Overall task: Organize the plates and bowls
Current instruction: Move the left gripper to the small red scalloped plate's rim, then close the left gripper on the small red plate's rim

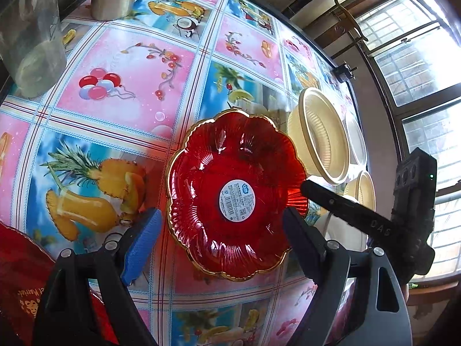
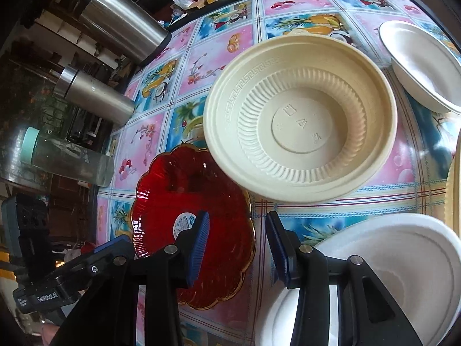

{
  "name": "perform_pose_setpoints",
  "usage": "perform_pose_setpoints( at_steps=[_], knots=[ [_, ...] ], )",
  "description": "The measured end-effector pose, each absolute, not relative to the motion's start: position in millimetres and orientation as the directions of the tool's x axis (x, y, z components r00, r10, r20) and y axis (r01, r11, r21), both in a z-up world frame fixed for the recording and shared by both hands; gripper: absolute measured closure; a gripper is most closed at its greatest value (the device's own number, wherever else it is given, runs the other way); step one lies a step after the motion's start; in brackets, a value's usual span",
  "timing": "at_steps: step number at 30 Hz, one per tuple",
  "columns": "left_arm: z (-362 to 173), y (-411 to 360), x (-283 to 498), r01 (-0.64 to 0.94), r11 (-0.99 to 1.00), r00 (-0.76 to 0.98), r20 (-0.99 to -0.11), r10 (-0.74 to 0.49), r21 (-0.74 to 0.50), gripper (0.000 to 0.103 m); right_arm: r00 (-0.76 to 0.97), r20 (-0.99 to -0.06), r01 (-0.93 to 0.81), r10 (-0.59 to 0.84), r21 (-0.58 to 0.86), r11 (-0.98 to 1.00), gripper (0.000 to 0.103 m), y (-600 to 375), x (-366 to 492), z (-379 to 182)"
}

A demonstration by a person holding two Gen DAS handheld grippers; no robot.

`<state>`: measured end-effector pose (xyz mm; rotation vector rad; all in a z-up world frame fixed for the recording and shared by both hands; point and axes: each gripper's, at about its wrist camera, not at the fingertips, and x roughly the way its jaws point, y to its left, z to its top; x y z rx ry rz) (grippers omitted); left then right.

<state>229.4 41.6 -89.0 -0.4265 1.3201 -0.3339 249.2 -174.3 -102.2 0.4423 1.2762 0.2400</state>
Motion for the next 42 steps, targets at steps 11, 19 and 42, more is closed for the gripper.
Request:
perform_pose_setpoints(
  at_steps=[11,19,42],
  knots=[
    [-105,42,231,-0.035,0.875,0.178,-0.865,-0.469,-0.482,0.026,0.282,-0.87,0.089,0.405,0.444,0.892,0.086,-169,250,-113],
    [-106,47,229,-0.051,0.895,0.195,-0.883,-0.426,-0.443,0.053,0.269,-0.875,0.088,0.402,0.438,0.895,0.087,-169,251,-117],
    [-109,52,209,-0.076,0.947,0.294,-0.915,-0.278,-0.312,0.095,0.294,-0.877,0.082,0.381,0.42,0.904,0.09,-168,249,-118]
  ],
)
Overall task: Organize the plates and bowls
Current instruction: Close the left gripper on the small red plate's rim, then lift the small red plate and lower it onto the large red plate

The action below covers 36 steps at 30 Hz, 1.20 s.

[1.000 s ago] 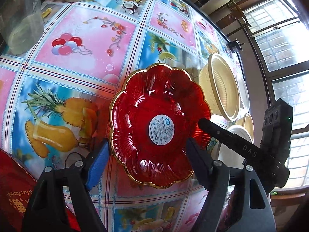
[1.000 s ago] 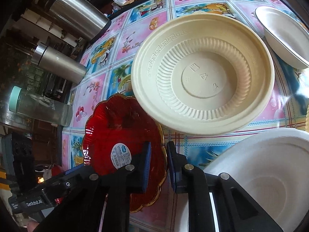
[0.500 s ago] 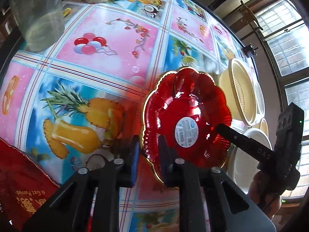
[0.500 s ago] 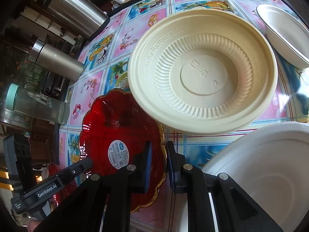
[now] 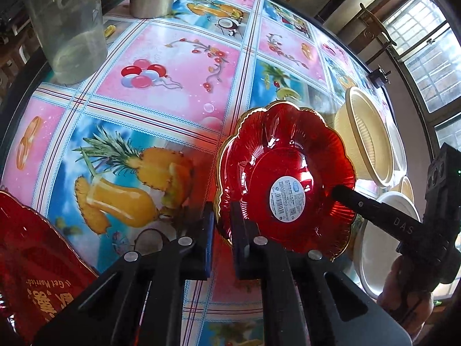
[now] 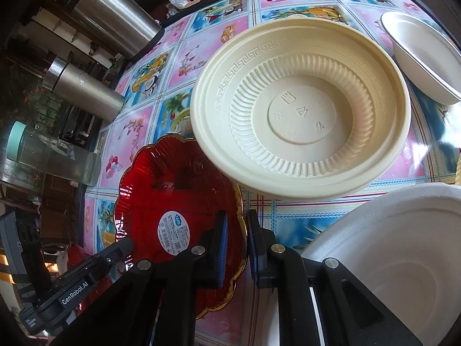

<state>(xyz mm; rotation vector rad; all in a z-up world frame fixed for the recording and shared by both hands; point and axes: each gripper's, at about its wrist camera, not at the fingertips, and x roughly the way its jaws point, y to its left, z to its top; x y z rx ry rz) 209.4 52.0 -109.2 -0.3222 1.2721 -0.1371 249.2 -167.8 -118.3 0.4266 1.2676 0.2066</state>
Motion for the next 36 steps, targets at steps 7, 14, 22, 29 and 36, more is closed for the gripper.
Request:
perform_pose_setpoints(
  at_steps=[7,14,22,29,36],
  knots=[
    [-102,55,195,-0.072,0.944,0.341,-0.897,-0.281,-0.323,0.095,0.309,-0.86,0.083,0.406,0.45,0.889,0.091,-171,241,-116],
    [-80,68,172,-0.061,0.943,0.409,-0.87,-0.275,-0.327,0.095,0.349,-0.833,0.025,0.429,0.466,0.885,0.091,-155,224,-96],
    [-53,98,137,-0.072,0.948,0.488,-0.84,-0.238,-0.31,0.095,0.387,-0.806,-0.091,0.448,0.45,0.888,0.091,-114,199,-68],
    [-39,130,111,-0.09,0.948,0.525,-0.824,-0.215,-0.305,0.095,0.411,-0.779,-0.156,0.474,0.452,0.878,0.091,-82,173,-50],
    [-30,168,83,-0.127,0.948,0.559,-0.81,-0.176,-0.293,0.095,0.399,-0.758,-0.209,0.517,0.474,0.856,0.092,-41,154,-47]
  ],
)
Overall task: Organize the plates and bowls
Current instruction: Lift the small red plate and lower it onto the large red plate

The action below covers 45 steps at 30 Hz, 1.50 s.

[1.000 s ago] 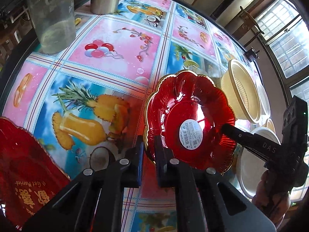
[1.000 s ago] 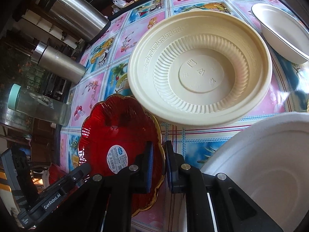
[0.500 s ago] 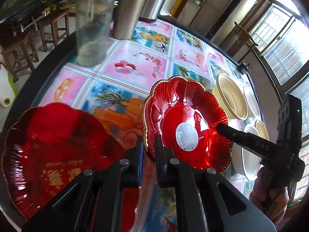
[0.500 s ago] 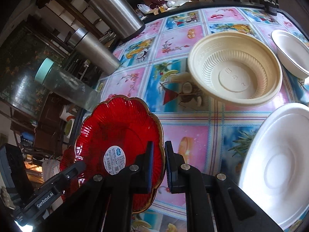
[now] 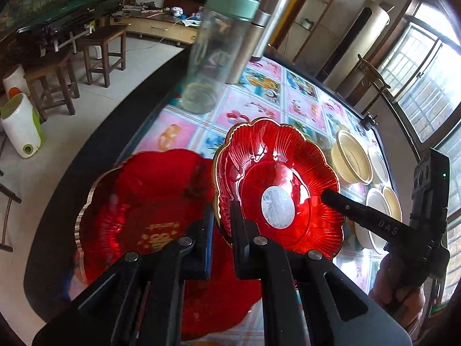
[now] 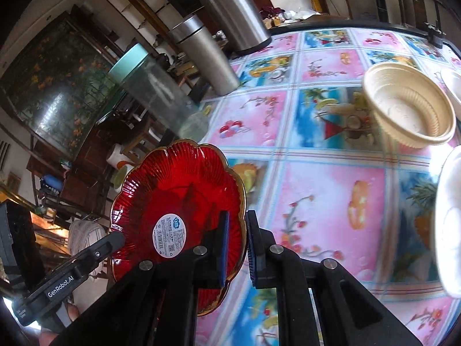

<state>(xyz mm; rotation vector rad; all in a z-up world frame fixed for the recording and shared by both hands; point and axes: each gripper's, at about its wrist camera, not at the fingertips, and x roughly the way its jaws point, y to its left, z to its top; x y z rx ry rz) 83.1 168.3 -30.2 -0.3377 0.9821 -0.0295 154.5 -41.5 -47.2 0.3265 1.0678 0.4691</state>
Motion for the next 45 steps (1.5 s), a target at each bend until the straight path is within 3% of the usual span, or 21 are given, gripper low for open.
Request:
perform_pose_setpoints(
  at_steps=[13,26,35,45],
  knots=[
    [-52,231,49,-0.229,0.934,0.554,-0.826,-0.106,-0.273,0.094,0.312,-0.786,-0.306,0.534,0.448,0.84,0.092,42,135,-66],
    [-82,241,41,-0.26,0.938,0.496,-0.865,-0.072,-0.228,0.093,0.257,-0.835,-0.339,0.487,0.394,0.854,0.091,63,128,-94],
    [-82,232,37,-0.26,0.955,0.514,-0.857,0.011,-0.144,0.093,0.287,-0.843,-0.359,0.456,0.346,0.867,0.09,66,123,-93],
    [-84,220,36,-0.257,0.965,0.538,-0.837,0.1,-0.05,0.091,0.383,-0.856,-0.41,0.348,0.18,0.894,0.082,81,110,-89]
  ],
)
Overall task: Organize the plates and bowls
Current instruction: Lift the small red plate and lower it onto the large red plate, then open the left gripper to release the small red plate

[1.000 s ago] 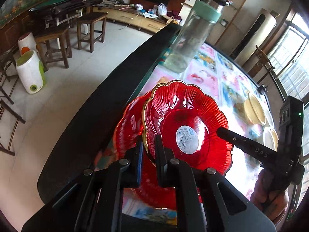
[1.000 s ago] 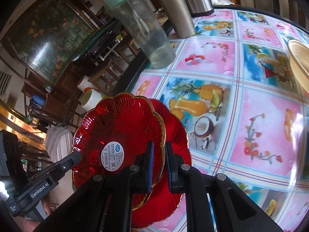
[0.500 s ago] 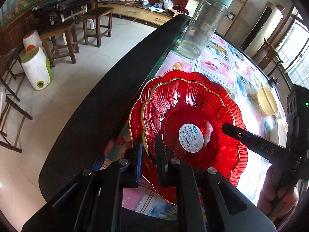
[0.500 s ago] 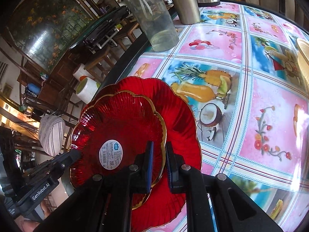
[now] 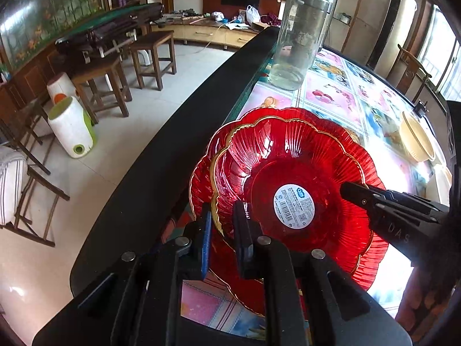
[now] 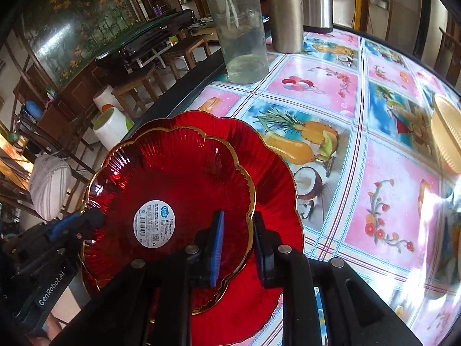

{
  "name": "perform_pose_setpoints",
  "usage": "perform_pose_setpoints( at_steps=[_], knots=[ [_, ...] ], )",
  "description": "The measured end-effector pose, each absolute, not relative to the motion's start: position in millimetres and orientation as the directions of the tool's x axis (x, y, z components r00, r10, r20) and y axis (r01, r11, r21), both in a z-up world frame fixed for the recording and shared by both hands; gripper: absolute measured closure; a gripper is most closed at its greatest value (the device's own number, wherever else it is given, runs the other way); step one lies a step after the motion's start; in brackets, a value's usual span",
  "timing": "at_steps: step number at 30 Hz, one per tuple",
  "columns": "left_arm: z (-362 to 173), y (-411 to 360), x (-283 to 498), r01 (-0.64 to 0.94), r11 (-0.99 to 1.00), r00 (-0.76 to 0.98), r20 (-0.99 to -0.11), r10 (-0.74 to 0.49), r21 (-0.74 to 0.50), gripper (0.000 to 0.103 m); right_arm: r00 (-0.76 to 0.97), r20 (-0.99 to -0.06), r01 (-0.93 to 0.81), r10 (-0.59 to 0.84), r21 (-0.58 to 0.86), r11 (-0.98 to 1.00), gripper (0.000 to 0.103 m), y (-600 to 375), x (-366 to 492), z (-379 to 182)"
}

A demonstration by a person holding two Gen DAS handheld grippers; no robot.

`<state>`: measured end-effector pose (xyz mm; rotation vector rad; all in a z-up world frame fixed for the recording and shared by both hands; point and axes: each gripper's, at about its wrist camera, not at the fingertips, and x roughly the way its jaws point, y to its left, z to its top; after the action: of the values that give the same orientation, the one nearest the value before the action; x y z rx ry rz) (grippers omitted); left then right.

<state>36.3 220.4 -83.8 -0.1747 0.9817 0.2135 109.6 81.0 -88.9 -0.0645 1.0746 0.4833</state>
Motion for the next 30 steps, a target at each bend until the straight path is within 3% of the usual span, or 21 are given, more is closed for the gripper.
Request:
perform_pose_setpoints(
  at_steps=[13,21,23,27,30],
  knots=[
    [-66,204,32,-0.269,0.959,0.592,-0.77,0.236,0.088,0.09,0.414,-0.858,-0.444,0.305,0.102,0.89,0.075,88,105,-87],
    [-48,198,19,-0.289,0.947,0.639,-0.709,0.298,0.138,0.089,0.439,-0.803,-0.438,0.402,0.199,0.877,0.071,68,105,-71],
    [-41,196,15,-0.289,0.949,0.656,-0.696,0.292,0.125,0.082,0.459,-0.776,-0.435,0.433,0.228,0.871,0.07,58,105,-64],
    [-29,184,9,-0.291,0.949,0.69,-0.661,0.295,0.119,0.045,0.502,-0.732,-0.423,0.46,0.256,0.869,0.066,38,103,-54],
    [-22,168,5,-0.278,0.954,0.716,-0.637,0.284,0.114,0.033,0.531,-0.706,-0.408,0.47,0.273,0.871,0.061,18,104,-50]
  ],
)
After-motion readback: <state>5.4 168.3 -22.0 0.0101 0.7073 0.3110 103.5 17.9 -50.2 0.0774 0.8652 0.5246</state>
